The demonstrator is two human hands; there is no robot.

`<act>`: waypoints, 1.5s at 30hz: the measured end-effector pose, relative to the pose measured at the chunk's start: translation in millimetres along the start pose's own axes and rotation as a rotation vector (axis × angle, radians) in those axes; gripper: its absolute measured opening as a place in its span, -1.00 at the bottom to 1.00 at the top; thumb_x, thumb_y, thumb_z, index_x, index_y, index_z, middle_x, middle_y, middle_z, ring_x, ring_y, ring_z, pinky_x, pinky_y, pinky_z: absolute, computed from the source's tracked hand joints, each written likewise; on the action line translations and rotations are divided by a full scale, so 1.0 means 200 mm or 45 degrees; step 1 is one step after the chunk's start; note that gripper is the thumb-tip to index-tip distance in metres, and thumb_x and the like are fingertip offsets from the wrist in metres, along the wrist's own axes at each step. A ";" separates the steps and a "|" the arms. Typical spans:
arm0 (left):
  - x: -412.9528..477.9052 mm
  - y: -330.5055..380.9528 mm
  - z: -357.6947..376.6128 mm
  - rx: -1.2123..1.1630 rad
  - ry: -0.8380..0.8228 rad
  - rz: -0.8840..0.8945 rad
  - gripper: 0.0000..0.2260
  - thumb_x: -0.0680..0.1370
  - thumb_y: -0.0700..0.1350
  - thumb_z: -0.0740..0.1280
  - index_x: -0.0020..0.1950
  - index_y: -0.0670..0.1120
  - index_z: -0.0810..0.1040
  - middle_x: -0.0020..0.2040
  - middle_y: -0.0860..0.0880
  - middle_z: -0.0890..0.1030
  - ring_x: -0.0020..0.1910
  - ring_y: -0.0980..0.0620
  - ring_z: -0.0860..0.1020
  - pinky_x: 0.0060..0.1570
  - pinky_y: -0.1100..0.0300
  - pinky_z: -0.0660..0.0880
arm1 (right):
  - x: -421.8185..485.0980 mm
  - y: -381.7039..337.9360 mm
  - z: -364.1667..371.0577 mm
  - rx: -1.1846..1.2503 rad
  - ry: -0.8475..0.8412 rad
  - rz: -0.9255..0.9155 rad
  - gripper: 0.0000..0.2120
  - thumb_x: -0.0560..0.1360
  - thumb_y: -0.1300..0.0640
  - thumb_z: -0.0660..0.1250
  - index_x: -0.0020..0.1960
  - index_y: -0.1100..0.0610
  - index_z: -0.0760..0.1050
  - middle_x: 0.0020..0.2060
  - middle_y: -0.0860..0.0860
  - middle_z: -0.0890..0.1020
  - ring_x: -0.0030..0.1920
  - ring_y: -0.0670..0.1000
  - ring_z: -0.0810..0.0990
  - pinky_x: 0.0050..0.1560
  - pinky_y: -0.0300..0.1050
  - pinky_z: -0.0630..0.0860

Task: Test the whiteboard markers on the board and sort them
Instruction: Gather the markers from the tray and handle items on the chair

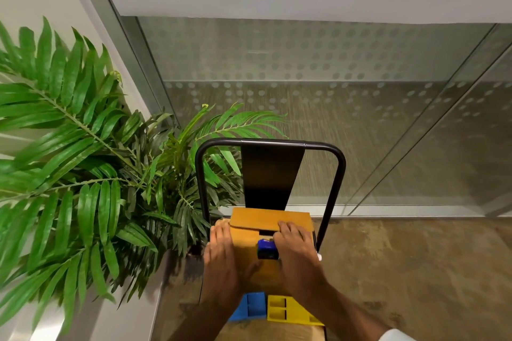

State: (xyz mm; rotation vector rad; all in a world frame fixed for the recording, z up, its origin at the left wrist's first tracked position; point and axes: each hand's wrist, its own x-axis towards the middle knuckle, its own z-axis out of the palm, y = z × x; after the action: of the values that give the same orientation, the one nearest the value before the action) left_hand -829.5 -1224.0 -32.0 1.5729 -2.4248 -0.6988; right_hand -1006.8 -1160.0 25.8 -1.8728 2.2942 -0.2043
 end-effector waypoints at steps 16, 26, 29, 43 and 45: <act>0.03 -0.03 0.05 0.244 -0.205 0.381 -0.38 0.66 0.26 -0.27 0.66 0.01 -0.09 0.66 -0.08 -0.12 0.65 -0.12 -0.13 0.56 -0.08 -0.22 | -0.05 -0.01 0.10 0.003 -0.097 0.001 -0.52 0.24 0.06 0.63 0.11 0.09 0.58 0.20 0.15 0.63 0.24 0.19 0.59 0.21 0.13 0.52; 0.01 -0.02 -0.01 0.283 -0.163 0.437 -0.42 0.71 0.19 -0.09 0.62 -0.13 0.15 0.63 -0.19 0.16 0.62 -0.20 0.13 0.52 -0.15 0.03 | -0.05 -0.09 0.03 0.008 -0.116 0.061 -0.60 0.62 0.18 0.14 0.45 0.07 0.26 0.59 0.13 0.02 0.58 0.16 -0.08 0.53 0.06 -0.05; -0.02 0.00 -0.04 0.250 -0.081 0.425 -0.45 0.67 0.07 0.05 0.62 -0.14 0.18 0.64 -0.18 0.15 0.63 -0.15 0.09 0.55 -0.09 -0.08 | -0.07 -0.15 0.02 0.017 -0.043 0.103 -0.57 0.59 0.25 0.19 0.44 0.07 0.28 0.59 0.13 0.03 0.58 0.15 -0.05 0.53 0.05 -0.01; -0.30 0.01 -0.28 0.391 0.065 0.296 -0.30 0.62 0.30 -0.39 0.66 -0.07 -0.20 0.66 -0.10 -0.25 0.63 -0.03 -0.30 0.57 -0.12 -0.17 | -0.31 -0.28 -0.14 -0.053 0.175 0.063 -0.40 0.10 0.23 0.64 0.10 0.04 0.59 0.29 0.11 0.57 0.34 0.19 0.50 0.35 0.07 0.31; -0.38 0.05 -0.31 0.398 0.104 0.263 -0.29 0.61 0.31 -0.41 0.66 -0.06 -0.24 0.66 -0.09 -0.28 0.62 -0.02 -0.33 0.57 -0.12 -0.18 | -0.37 -0.28 -0.17 -0.075 0.214 0.023 -0.40 0.07 0.26 0.64 0.09 0.06 0.59 0.32 0.14 0.54 0.36 0.20 0.48 0.39 0.09 0.28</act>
State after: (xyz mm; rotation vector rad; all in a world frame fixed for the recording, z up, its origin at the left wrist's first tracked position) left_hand -781.1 -1170.5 36.4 1.3837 -2.6819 -0.2232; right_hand -946.1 -1099.0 74.5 -1.9305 2.4505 -0.3066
